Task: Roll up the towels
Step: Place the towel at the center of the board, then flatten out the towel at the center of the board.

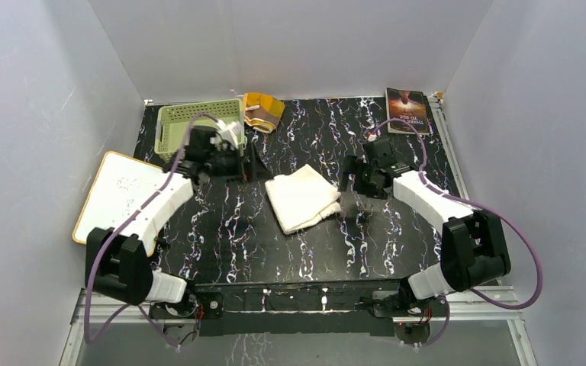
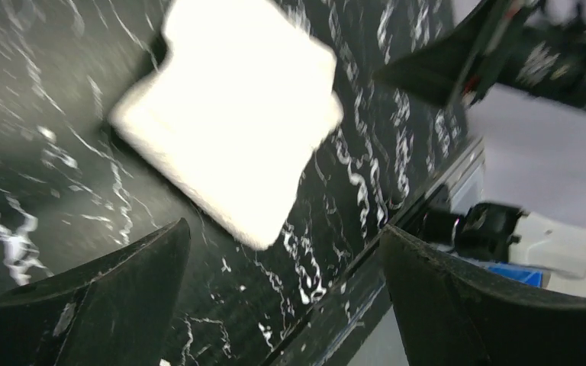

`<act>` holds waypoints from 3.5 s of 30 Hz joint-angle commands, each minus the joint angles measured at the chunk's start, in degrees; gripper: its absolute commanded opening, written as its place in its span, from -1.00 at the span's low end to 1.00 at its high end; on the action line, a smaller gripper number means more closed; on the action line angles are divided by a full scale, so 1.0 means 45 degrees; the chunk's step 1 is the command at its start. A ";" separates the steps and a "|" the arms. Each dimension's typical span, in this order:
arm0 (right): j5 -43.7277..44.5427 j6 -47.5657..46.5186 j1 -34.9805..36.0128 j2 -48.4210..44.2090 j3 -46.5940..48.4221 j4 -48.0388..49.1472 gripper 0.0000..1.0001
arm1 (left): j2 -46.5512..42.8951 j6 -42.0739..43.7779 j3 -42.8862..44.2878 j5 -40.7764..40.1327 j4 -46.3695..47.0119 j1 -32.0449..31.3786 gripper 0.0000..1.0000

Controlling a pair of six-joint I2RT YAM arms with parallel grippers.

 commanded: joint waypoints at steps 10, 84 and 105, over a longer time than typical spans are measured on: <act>-0.1094 -0.1166 0.0124 0.0893 0.0675 0.1338 0.72 | 0.2868 -0.1016 -0.0406 -0.5172 0.0530 -0.3571 0.69; 0.0668 -0.0620 -0.0880 0.4752 0.3623 0.0966 0.12 | 0.5250 0.3675 0.1562 -0.7575 0.0351 0.0502 -0.04; 0.0237 -0.1085 -0.0931 0.4714 0.3092 0.1721 -1.00 | 0.5321 0.4060 0.3039 -0.6643 -0.0691 0.1404 -1.00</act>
